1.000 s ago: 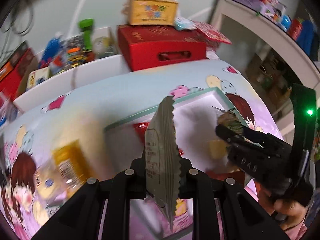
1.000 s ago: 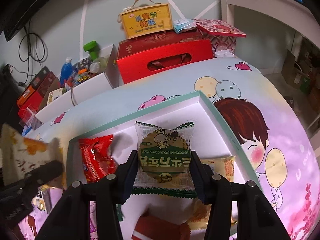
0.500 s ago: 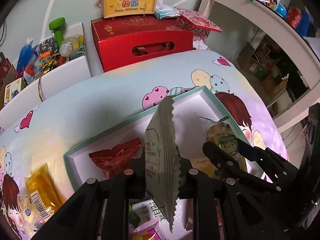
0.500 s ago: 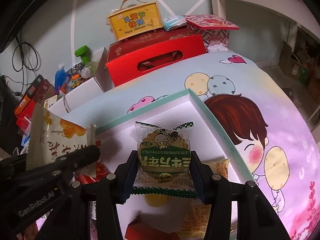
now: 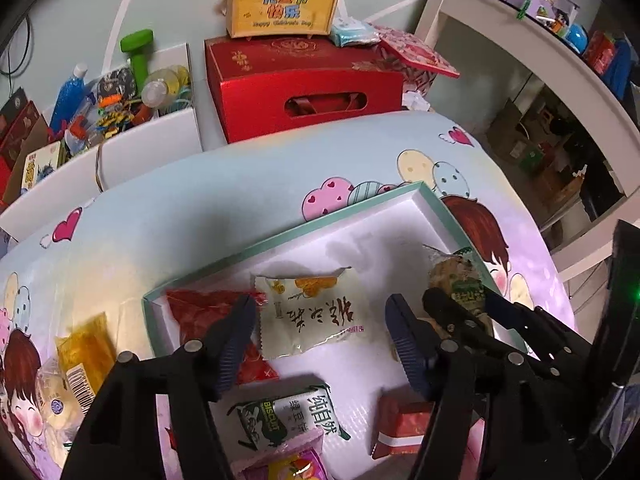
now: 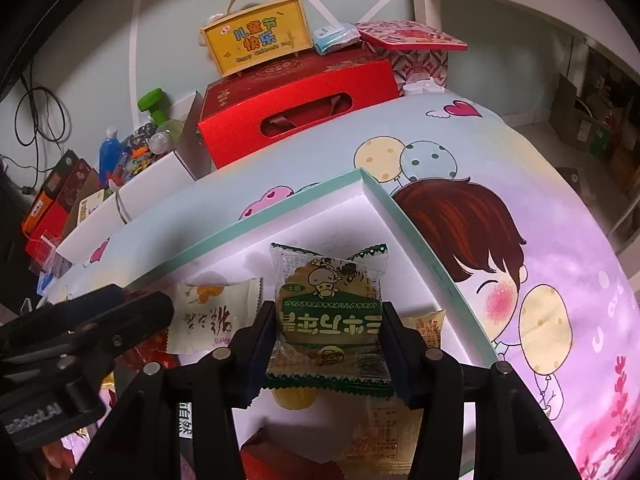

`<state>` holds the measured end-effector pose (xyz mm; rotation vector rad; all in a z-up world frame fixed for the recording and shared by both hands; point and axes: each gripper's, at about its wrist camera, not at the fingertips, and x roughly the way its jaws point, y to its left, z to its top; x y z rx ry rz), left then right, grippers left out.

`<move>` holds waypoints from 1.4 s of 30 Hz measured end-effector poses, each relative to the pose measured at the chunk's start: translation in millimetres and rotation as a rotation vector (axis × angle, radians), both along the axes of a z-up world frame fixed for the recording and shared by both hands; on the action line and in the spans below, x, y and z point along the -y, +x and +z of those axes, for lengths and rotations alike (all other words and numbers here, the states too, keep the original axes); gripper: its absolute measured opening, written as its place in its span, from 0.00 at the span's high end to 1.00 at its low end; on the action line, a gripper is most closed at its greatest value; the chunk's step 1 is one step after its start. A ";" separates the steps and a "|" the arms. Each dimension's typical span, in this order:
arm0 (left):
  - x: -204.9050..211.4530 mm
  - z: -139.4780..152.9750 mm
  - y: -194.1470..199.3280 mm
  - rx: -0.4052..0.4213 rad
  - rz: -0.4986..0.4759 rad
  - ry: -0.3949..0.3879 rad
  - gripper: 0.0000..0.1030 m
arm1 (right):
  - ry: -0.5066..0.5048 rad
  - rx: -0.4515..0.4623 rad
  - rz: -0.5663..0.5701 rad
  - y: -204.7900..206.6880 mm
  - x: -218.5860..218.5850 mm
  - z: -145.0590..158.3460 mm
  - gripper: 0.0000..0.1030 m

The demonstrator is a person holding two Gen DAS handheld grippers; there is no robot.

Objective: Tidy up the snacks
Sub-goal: 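Open the right tool to drop the green round packet into the tray while the left tool withdraws, then withdraw both open tools from the tray toward the snack pile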

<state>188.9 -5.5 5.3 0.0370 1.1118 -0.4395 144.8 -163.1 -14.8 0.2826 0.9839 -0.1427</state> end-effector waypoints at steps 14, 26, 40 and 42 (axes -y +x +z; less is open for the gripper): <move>-48.6 7.1 -9.7 0.074 0.188 0.043 0.09 | -0.033 0.032 0.014 -3.8 -7.7 6.9 0.00; -83.7 -12.8 -24.0 0.067 0.306 0.082 0.05 | -0.050 0.045 0.036 -10.1 -20.4 17.6 0.00; -138.9 4.2 -55.4 0.065 0.389 0.081 0.05 | -0.052 0.076 0.098 -25.7 -48.8 47.7 0.00; -155.8 6.9 -64.4 0.071 0.416 0.074 0.05 | -0.041 0.090 0.112 -28.6 -55.3 53.1 0.00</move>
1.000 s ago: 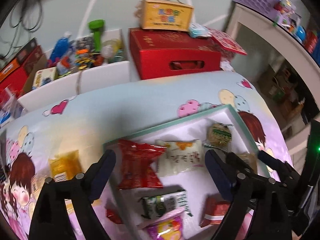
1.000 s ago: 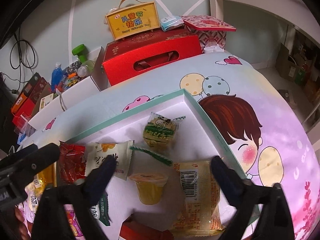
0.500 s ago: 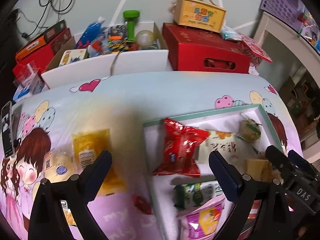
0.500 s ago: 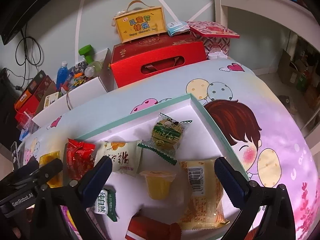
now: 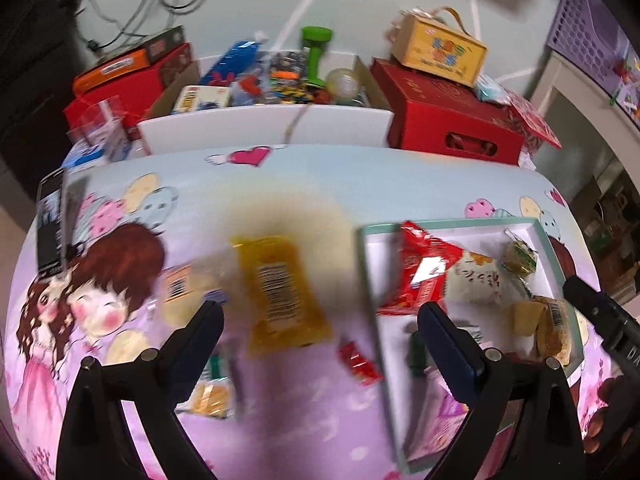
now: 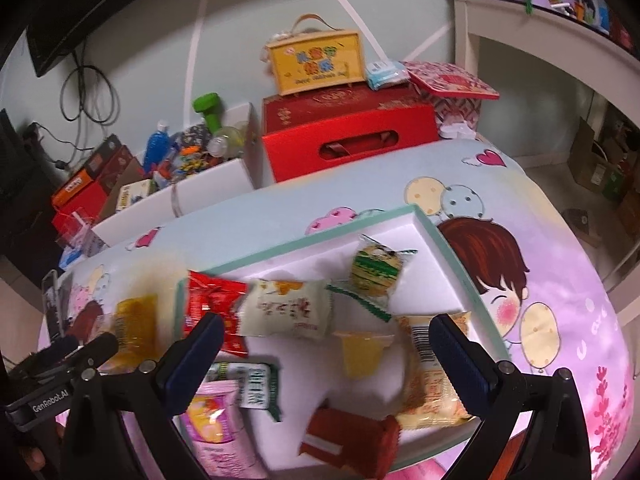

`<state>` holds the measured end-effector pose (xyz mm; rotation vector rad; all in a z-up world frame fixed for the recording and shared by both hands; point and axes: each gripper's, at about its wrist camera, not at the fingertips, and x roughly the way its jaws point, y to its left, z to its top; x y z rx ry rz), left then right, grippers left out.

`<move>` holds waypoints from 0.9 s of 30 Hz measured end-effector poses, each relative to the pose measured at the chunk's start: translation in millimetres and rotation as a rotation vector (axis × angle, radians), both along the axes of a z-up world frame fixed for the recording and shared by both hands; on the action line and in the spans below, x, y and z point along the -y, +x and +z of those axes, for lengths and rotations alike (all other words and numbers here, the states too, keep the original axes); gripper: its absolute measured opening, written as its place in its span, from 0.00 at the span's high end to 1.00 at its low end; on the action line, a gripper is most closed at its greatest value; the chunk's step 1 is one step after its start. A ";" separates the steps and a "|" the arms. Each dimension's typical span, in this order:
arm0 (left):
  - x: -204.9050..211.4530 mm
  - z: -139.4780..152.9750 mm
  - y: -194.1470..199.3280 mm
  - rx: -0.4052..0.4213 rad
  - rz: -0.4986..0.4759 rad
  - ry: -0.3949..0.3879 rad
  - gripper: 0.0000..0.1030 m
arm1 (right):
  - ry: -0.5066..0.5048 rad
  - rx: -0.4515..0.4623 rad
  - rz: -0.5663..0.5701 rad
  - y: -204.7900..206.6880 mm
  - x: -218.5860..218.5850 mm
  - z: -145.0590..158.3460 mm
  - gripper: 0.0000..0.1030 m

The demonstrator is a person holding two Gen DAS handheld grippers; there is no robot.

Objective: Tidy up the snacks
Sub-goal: 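Withdraw both open tools from the tray toward the snack pile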

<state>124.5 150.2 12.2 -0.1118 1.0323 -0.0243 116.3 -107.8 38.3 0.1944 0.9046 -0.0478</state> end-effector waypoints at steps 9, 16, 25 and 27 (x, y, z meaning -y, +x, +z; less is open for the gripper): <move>-86.2 1.1 -35.2 -0.009 0.210 -0.009 0.05 | 0.004 0.037 0.130 -7.8 -53.3 12.6 0.00; -126.5 -7.4 -51.6 -0.026 0.299 -0.039 0.05 | 0.042 0.035 0.304 -11.8 -113.4 7.0 0.00; -134.8 -25.9 -54.7 -0.074 0.303 -0.099 0.05 | 0.044 -0.024 0.444 -12.6 -161.3 -23.8 0.02; -133.8 -29.1 -53.4 -0.083 0.297 -0.114 0.05 | 0.043 -0.032 0.471 -12.5 -168.5 -29.8 0.06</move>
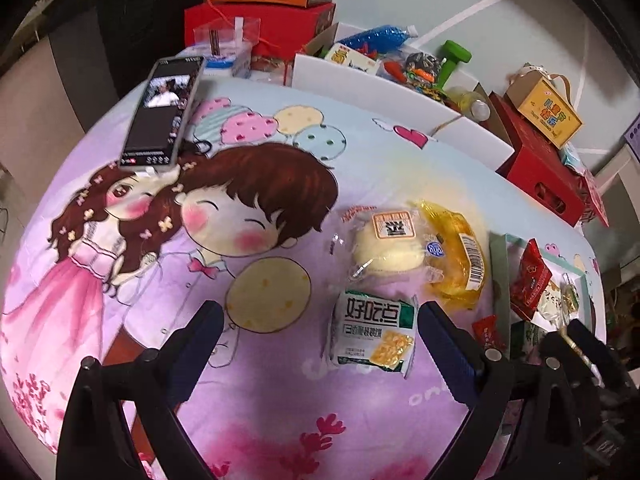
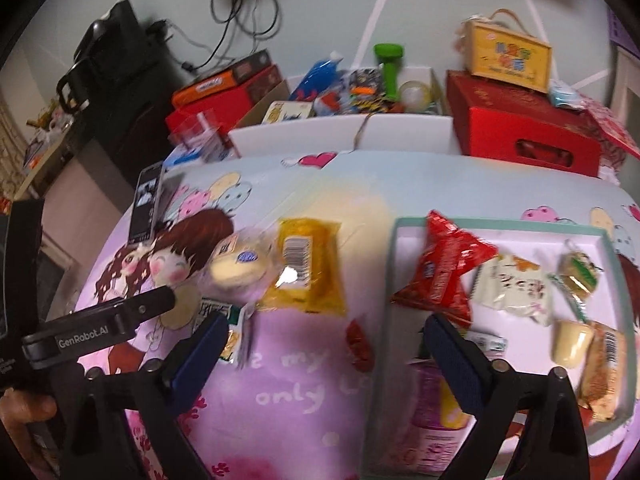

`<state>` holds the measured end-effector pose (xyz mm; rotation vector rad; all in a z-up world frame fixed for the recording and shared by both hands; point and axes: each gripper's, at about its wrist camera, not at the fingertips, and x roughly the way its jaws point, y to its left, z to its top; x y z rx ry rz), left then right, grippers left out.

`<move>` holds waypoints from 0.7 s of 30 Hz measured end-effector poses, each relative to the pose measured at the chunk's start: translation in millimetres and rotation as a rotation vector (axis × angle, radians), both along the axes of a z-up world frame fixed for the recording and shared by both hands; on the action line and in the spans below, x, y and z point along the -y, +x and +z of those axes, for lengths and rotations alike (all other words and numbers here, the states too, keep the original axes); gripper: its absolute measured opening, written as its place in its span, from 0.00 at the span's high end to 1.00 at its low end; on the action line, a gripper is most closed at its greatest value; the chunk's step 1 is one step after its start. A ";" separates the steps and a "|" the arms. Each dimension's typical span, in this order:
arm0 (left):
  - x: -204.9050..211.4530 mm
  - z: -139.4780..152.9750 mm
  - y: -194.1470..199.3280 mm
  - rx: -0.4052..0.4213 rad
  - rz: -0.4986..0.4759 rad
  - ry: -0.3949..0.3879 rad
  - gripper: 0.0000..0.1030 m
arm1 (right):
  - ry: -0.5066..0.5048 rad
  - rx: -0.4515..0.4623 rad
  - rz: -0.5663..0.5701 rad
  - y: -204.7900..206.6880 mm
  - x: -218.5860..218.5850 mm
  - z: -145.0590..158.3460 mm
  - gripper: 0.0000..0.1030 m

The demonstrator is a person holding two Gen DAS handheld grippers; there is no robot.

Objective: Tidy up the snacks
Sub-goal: 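Withdraw both open tools from the tray toward the snack pile, then grasp the green-and-white biscuit packet with the left tool while the right tool grasps the small red candy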

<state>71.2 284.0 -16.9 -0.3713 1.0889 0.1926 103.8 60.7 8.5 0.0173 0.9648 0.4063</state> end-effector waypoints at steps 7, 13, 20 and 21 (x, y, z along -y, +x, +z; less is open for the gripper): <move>6.8 -8.3 5.1 -0.014 -0.022 -0.035 0.05 | -0.010 -0.011 0.061 1.0 -12.5 -14.6 0.24; 15.8 -15.5 13.1 -0.030 -0.049 -0.056 0.05 | -0.045 -0.034 0.091 3.9 -18.1 -28.9 0.44; 28.9 -28.8 23.7 -0.062 -0.094 -0.074 0.05 | -0.083 -0.059 0.082 10.7 -17.6 -44.4 0.47; 31.1 -31.1 25.1 -0.068 -0.101 -0.076 0.05 | -0.091 -0.063 0.083 11.5 -18.0 -47.0 0.51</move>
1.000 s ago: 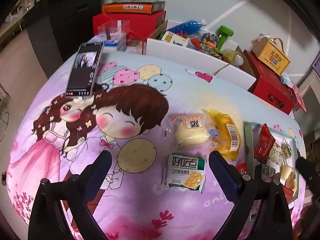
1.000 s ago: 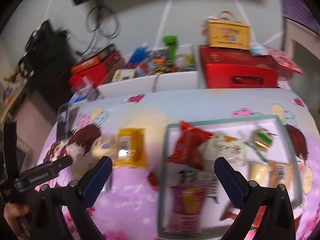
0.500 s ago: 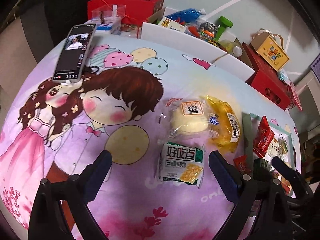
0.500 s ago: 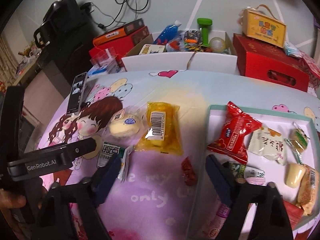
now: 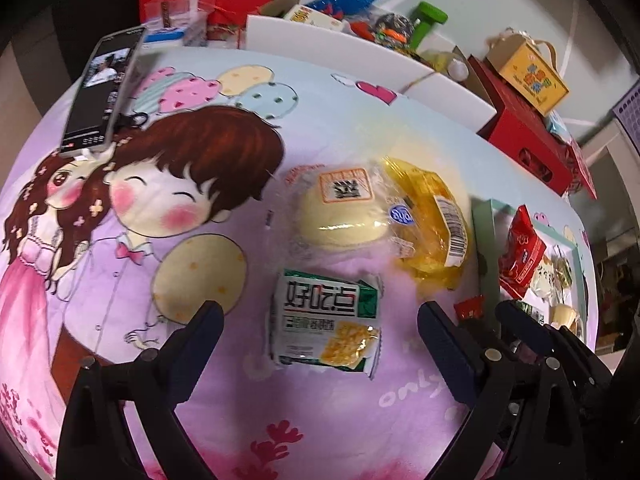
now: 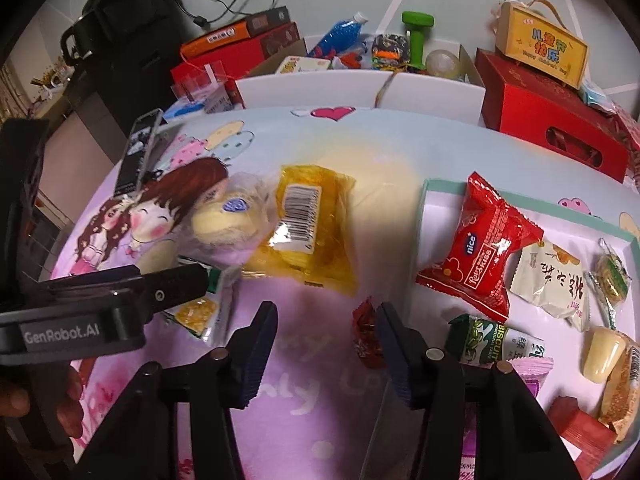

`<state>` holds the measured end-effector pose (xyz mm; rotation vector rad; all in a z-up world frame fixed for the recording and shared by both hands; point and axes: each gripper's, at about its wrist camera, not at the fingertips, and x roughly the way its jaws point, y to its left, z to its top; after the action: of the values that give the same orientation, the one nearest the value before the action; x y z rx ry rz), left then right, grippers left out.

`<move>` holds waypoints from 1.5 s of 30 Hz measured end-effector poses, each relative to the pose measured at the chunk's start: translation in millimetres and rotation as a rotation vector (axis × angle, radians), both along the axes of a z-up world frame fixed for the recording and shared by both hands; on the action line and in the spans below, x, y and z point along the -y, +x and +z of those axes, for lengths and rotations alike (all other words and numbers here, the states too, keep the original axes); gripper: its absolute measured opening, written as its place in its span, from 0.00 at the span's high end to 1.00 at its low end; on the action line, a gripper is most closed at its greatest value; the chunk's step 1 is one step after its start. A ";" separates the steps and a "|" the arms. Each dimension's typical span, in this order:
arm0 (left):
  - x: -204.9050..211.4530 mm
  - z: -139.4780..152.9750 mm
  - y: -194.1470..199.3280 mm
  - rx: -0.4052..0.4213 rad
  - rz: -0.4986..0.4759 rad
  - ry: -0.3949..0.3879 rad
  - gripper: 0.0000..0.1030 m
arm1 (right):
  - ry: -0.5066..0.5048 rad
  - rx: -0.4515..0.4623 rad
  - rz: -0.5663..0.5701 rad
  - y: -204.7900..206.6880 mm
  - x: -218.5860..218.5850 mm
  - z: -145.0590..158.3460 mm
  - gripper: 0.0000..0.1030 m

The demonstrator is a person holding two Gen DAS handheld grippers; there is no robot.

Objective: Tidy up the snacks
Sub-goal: 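Grasp the green-and-white biscuit packet with the left tool while the right tool grasps the small red candy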

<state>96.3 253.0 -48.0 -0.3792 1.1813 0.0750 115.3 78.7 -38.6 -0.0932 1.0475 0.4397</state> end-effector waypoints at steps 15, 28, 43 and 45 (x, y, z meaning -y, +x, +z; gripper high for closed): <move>11.4 -23.4 11.2 -0.063 -0.029 0.019 0.05 | 0.029 -0.048 0.058 -2.6 -8.7 -9.0 0.58; 12.2 -32.6 13.9 -0.073 -0.026 0.032 0.05 | -0.052 0.017 0.010 1.5 -0.9 -5.5 0.58; 5.3 -37.6 14.9 -0.083 0.007 0.062 0.21 | -0.029 -0.054 0.040 0.1 -4.6 -18.4 0.60; 3.2 -37.4 14.3 -0.083 0.017 0.061 0.21 | -0.030 -0.065 0.054 -2.8 -8.4 -19.9 0.60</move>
<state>110.6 249.8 -85.3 -0.3354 1.2546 0.1421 112.5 87.1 -58.5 -0.1349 1.1179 0.4789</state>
